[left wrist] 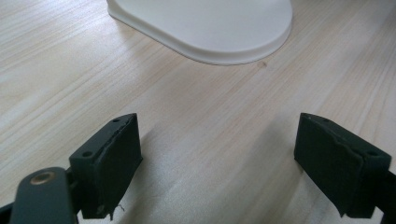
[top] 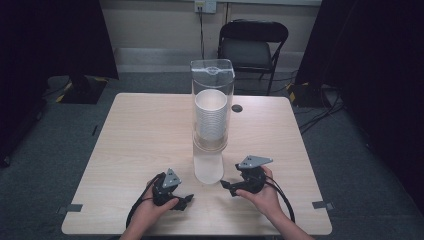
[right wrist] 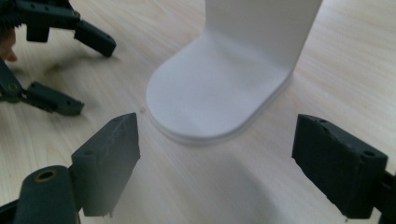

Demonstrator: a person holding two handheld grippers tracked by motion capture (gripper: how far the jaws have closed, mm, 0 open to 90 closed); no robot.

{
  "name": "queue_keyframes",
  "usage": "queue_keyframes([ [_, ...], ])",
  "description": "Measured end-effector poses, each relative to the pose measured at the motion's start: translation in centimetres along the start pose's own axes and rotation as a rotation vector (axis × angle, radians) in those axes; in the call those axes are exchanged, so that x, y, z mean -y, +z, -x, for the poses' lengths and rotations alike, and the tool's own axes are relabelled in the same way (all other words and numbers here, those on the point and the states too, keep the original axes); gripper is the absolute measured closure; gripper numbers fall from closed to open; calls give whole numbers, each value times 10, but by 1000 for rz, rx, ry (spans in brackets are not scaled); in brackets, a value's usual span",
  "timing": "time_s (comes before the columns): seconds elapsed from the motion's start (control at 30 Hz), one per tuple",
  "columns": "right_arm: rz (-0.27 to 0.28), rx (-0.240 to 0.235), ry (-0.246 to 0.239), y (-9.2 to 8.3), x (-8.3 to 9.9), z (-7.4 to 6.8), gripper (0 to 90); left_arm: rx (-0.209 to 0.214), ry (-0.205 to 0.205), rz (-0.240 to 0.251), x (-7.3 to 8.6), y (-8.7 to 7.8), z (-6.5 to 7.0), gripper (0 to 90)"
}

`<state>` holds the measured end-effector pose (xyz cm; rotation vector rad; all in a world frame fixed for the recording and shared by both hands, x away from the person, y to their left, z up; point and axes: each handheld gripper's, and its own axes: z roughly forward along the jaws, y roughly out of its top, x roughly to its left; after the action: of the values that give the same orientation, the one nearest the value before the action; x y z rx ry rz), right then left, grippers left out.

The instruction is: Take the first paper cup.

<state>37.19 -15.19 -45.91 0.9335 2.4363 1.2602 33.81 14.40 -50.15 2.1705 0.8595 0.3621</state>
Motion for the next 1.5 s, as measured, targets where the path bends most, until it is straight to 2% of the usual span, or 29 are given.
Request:
queue_keyframes([
  [0.1,10,-17,2,4,-9,0,151,0,0,0,0,0,0,143],
  [0.37,74,-24,15,8,-32,1,158,1,-1,0,0,0,0,142],
  [0.63,111,-25,-2,13,-53,-1,160,4,1,-1,0,0,0,141],
  [0.83,136,-30,4,16,-62,0,160,6,2,0,0,0,0,141],
  [0.97,154,-16,-3,18,-66,-1,163,6,10,-7,0,0,-1,141],
  [1.23,175,-29,-27,29,-73,-3,279,7,11,-7,0,0,-1,140],
  [1.33,189,3,-48,31,-72,-5,363,7,12,-8,0,-1,-1,140],
  [1.5,209,0,-62,32,-68,-2,376,8,13,-9,0,-1,-1,140],
])
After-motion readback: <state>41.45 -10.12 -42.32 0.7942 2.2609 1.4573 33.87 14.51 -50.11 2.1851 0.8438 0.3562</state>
